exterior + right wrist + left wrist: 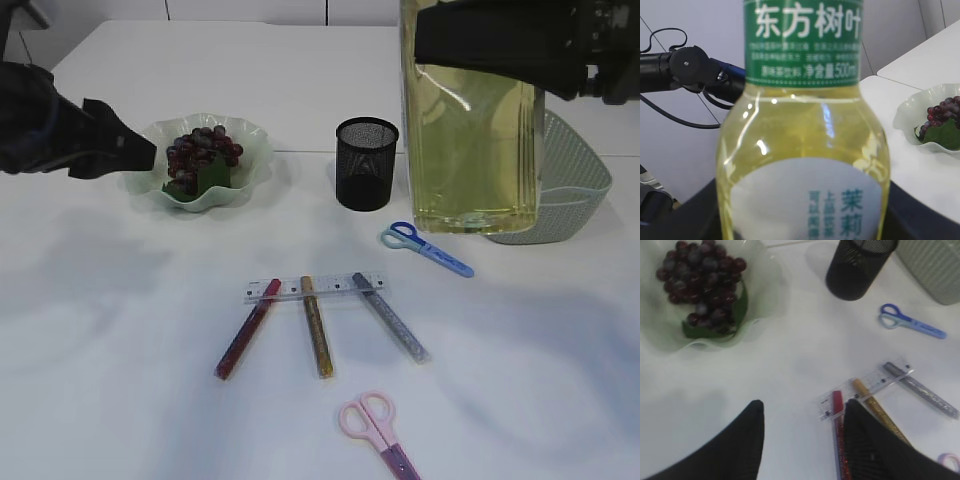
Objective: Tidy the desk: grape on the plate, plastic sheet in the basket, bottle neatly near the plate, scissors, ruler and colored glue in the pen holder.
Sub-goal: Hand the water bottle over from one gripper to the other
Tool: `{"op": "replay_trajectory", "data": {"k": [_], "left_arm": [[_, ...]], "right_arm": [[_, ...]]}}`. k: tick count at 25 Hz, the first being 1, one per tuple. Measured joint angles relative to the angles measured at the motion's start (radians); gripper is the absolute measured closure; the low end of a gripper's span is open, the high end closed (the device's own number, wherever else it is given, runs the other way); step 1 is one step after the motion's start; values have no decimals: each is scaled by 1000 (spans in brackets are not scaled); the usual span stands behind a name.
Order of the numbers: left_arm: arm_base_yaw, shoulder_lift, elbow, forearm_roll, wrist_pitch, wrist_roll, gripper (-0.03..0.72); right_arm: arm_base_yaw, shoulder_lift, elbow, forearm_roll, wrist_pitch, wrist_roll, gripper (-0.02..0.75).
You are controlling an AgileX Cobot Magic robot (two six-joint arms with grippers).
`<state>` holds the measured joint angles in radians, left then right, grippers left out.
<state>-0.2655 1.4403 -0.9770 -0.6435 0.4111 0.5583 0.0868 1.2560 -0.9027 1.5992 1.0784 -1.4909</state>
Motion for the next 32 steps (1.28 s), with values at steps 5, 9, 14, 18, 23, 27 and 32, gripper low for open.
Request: {"op": "replay_trajectory", "data": {"k": [5,9,14,18,23,27,32], "left_arm": [[-43,-13,106,-552,-30,594,325],[-47,-13,162,-883,-38,904,345],[-47,-13,174,-886,-84,937,356],[-47,-13,174,-653,-85,748,388],[-47,-13,164,-229,-26,348,407],[-47,-13,119,179,57,-40,409],[-47,-31,93,548,61,-395,409]], "right_arm": [[0,0,0,0,2,-2,277],[0,0,0,0,2,-4,277],[0,0,0,0,4,-4,277],[0,0,0,0,4,-4,277],[0,0,0,0,4,-4,277],[0,0,0,0,4,-4,277],[0,0,0,0,4,-4,278]]}}
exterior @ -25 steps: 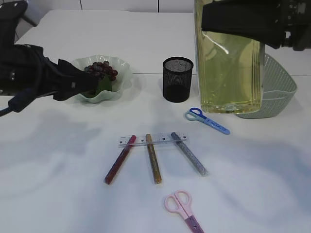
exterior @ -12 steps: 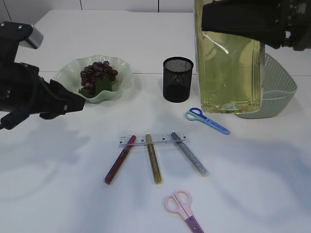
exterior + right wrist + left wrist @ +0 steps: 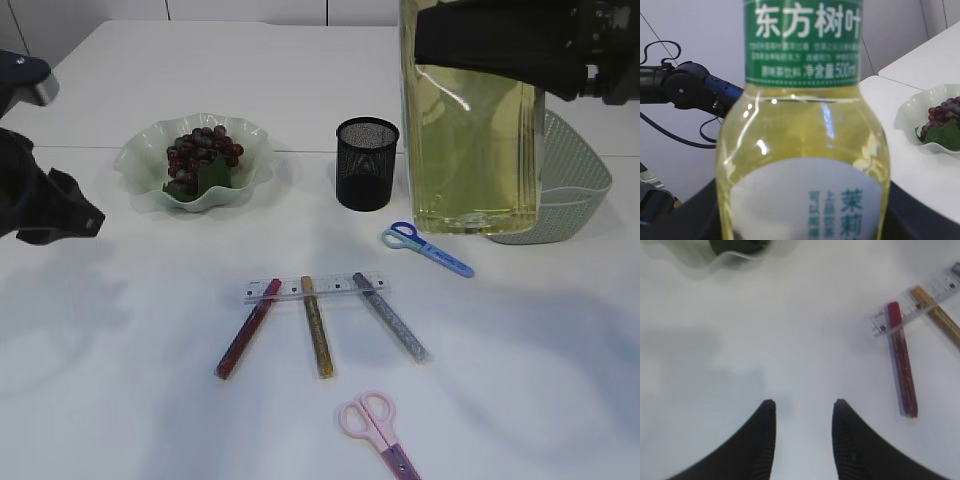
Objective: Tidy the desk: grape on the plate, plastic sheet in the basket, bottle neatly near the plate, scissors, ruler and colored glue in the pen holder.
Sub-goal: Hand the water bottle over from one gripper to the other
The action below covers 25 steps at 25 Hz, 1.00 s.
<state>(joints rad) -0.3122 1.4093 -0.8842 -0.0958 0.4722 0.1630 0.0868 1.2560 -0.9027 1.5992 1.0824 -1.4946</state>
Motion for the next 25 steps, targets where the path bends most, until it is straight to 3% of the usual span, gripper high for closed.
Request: {"op": "replay_trajectory", "data": {"k": [10,16,21,25], "left_arm": [[-5,-138,182,33,-492,-51,409],[-122,-172,276,9,-771,-120,409],[-252,-172,276,81,-915,-286,409],[-302,-172,277,289,-969,-533,409]], "right_arm": [[0,0,0,-15,0,0,278],[0,0,0,-15,0,0,278],[0,0,0,-20,2,-14,278],[0,0,0,-22,2,-56,278]]}}
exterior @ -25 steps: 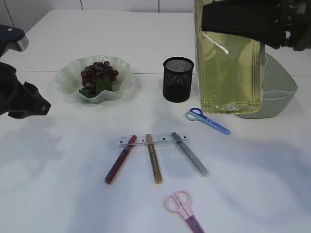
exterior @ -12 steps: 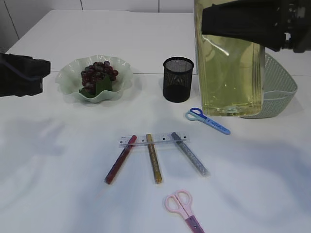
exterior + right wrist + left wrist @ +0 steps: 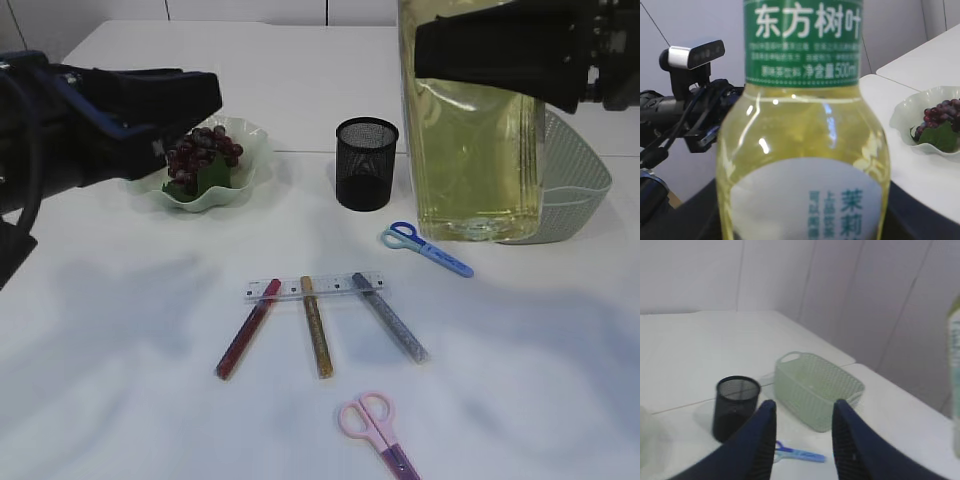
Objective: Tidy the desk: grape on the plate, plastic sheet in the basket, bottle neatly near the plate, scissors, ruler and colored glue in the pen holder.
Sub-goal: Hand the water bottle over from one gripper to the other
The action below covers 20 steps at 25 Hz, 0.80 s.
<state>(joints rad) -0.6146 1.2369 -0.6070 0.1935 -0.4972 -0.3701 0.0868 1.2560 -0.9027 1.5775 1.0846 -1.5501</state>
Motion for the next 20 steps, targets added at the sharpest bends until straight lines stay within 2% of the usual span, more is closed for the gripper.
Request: {"op": "replay_trajectory", "data": {"k": [7,11,13,17,20], "left_arm": [[-3,0,0,434,-264,-503,408],[-4,0,0,637,-314,-657,383],[-4,0,0,670,-331,-693,326],[-4,0,0,647,-370,-715,101],[-4,0,0,623,-380,-721,33]], "right_arm": [[0,0,0,0,0,-78,278],[0,0,0,28,7,-94,278],[0,0,0,60,29,-111,278],[0,0,0,98,57,-126,278],[0,0,0,102,63,-130,278]]}}
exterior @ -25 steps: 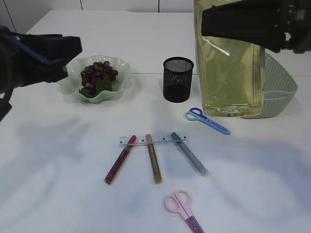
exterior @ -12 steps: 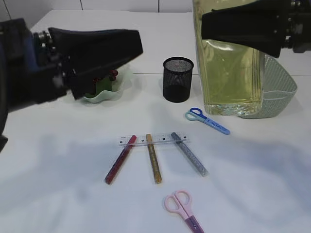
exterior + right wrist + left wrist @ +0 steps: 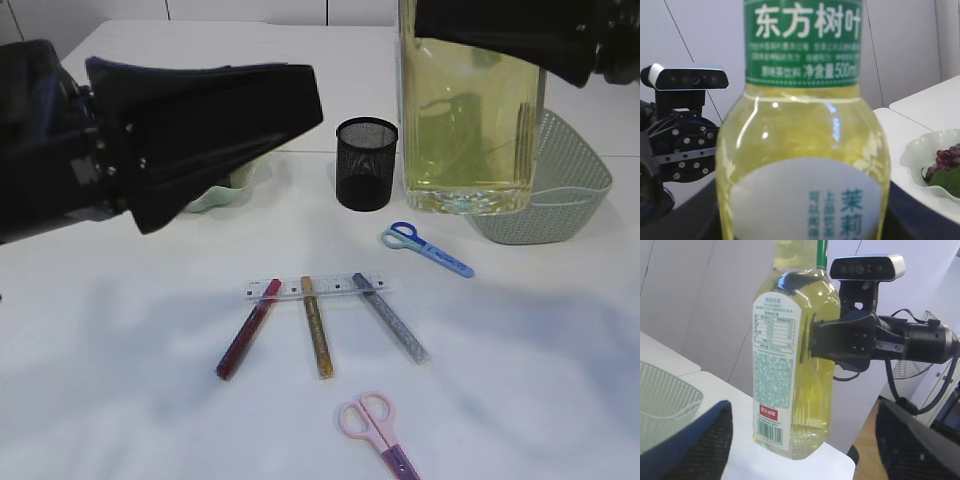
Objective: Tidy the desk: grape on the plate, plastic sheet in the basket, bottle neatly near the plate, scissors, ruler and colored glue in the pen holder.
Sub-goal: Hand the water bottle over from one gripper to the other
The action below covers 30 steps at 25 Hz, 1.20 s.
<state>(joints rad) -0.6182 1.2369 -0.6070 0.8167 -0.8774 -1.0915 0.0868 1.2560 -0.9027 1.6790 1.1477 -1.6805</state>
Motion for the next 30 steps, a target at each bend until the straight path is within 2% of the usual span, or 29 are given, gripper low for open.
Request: {"op": "replay_trajectory", "data": {"k": [11,18,25,30], "left_arm": [[-4,119,-9,-6,-184,-56,26],[-37,213,-127,25,-183,-60,31],[-39,242,-139,36,-179,-64,38],[-39,277,-151,97,-179,-103,42]], "right_arm": [[7,0,0,2,4,-4,278],[65,0,0,2,14,-4,278],[66,0,0,4,18,-4,278],[67,0,0,4,18,6,278]]}}
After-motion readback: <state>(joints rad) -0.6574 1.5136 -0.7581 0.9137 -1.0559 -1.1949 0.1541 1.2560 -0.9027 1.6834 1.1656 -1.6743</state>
